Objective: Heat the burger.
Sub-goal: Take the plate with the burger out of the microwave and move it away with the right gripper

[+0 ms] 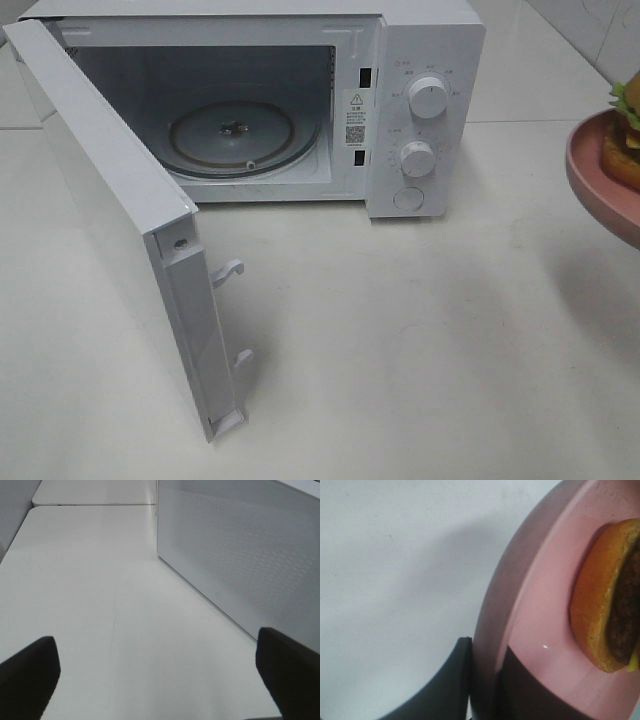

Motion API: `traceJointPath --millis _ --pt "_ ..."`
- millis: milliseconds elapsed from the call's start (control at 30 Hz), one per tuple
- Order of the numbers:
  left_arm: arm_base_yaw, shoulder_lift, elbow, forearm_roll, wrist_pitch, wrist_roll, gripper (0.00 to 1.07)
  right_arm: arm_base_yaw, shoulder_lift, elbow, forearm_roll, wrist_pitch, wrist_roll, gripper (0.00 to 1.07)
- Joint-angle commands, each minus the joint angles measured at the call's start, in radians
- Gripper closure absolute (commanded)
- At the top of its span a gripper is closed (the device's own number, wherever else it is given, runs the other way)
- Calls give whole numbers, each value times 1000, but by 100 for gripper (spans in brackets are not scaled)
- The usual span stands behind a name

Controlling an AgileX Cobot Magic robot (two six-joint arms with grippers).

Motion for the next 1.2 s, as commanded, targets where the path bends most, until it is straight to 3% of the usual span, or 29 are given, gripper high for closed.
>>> traceJointPath --millis 33,333,1200 --pt "2 -4 4 -8 3 -5 7 -4 16 -9 -75 15 110 107" --pt "2 -4 4 -8 3 -5 7 -4 126 -9 -144 137 432 107" --pt "2 -4 4 -8 3 -5 7 -4 527 -10 -177 130 1181 106"
